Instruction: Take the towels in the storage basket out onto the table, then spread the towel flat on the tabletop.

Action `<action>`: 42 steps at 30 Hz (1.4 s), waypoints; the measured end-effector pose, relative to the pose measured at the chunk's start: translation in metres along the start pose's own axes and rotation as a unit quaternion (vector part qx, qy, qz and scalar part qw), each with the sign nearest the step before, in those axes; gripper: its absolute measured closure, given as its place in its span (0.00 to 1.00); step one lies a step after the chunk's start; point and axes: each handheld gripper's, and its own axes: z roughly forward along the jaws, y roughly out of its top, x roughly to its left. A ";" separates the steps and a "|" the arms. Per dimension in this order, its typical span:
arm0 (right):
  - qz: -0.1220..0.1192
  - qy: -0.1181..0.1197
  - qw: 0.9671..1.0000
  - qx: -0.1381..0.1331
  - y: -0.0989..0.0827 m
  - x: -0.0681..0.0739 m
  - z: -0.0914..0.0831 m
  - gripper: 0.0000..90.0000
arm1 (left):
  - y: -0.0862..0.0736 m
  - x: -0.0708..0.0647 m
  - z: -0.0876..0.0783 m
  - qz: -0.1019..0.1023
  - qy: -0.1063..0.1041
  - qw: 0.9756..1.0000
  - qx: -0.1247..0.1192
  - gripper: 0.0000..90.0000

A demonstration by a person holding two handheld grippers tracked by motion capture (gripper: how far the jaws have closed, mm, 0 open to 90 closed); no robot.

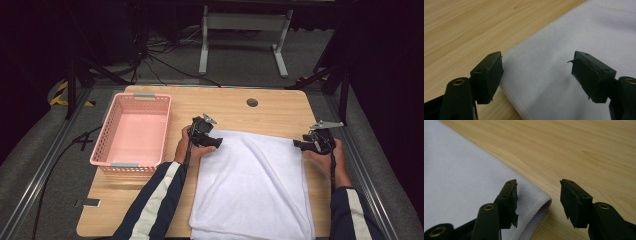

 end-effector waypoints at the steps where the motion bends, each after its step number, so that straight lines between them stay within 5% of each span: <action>1: 0.001 0.007 1.000 0.004 0.000 -0.001 0.004 0.53 | 0.001 0.003 0.007 -0.011 -0.003 1.000 0.002 0.28; 3: 0.004 -0.005 1.000 0.011 -0.001 -0.001 0.007 0.53 | 0.001 0.004 0.009 -0.011 -0.005 1.000 0.006 0.28; 7: 0.018 0.011 1.000 0.017 -0.001 -0.005 0.014 0.56 | 0.003 0.006 0.015 -0.005 0.000 1.000 0.004 0.29; 9: 0.017 0.021 1.000 0.016 -0.001 -0.004 0.016 0.61 | 0.004 0.007 0.013 -0.008 0.002 1.000 0.010 0.38; 11: 0.005 0.048 0.999 0.021 0.001 -0.003 0.016 0.82 | 0.003 0.012 0.011 0.003 -0.001 1.000 0.011 0.54; 12: 0.005 0.048 0.999 0.021 0.001 -0.003 0.016 0.82 | 0.003 0.014 0.010 -0.002 -0.002 1.000 0.011 0.54; 13: -0.004 0.061 0.998 0.029 0.004 -0.002 0.017 0.91 | 0.003 0.018 0.008 -0.002 -0.003 1.000 0.015 0.69; 14: -0.004 0.061 0.998 0.029 0.004 -0.002 0.017 0.91 | 0.003 0.021 0.007 -0.007 -0.003 1.000 0.016 0.69; 17: -0.013 0.043 0.998 0.035 0.011 0.000 0.021 0.94 | 0.003 0.025 0.005 -0.011 -0.003 1.000 0.022 0.90; 28: -0.030 0.007 0.999 0.038 0.027 0.005 0.033 0.95 | 0.007 0.023 0.007 0.006 0.033 0.999 0.023 0.95; 30: -0.021 0.003 0.999 0.028 0.032 0.005 0.036 0.96 | 0.009 0.021 0.005 0.010 0.051 0.998 0.019 0.96; 33: -0.020 0.008 1.000 0.000 0.040 0.007 0.031 0.96 | 0.012 0.021 0.000 0.004 0.049 0.999 0.009 0.96; 42: -0.050 0.039 0.997 -0.051 0.048 0.015 -0.010 0.96 | 0.021 -0.006 -0.056 0.057 0.044 0.997 -0.035 0.96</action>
